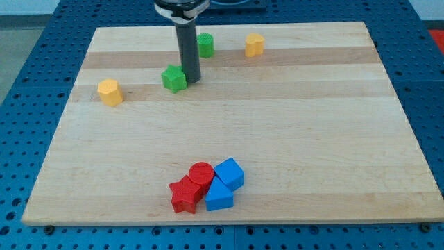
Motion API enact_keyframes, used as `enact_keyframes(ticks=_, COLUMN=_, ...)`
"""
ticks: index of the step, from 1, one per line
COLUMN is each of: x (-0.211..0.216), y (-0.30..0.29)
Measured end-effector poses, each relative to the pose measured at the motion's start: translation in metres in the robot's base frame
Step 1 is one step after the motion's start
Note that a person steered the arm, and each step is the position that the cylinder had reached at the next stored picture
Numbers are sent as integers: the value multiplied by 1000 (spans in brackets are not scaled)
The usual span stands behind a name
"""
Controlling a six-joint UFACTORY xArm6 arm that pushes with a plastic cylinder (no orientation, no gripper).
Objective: Place the green circle to the top right of the green star
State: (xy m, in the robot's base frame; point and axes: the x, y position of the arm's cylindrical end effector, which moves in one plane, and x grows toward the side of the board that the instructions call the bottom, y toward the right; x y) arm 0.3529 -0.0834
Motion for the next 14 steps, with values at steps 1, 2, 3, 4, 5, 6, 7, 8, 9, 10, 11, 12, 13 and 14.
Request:
enact_keyframes(ticks=1, x=9, y=-22)
enact_keyframes(ticks=2, x=16, y=-45)
enact_keyframes(ticks=3, x=20, y=-66)
enact_keyframes(ticks=4, x=21, y=-80)
enact_keyframes(ticks=5, x=14, y=-63)
enact_keyframes(ticks=6, x=-24, y=6)
enact_keyframes(ticks=7, x=-56, y=77)
enact_keyframes(ticks=8, x=-75, y=136)
enact_keyframes(ticks=9, x=-81, y=174)
enact_keyframes(ticks=10, x=-81, y=176)
enact_keyframes(ticks=11, x=-81, y=166)
enact_keyframes(ticks=12, x=-79, y=116)
enact_keyframes(ticks=13, x=-72, y=70)
enact_keyframes(ticks=14, x=-74, y=37)
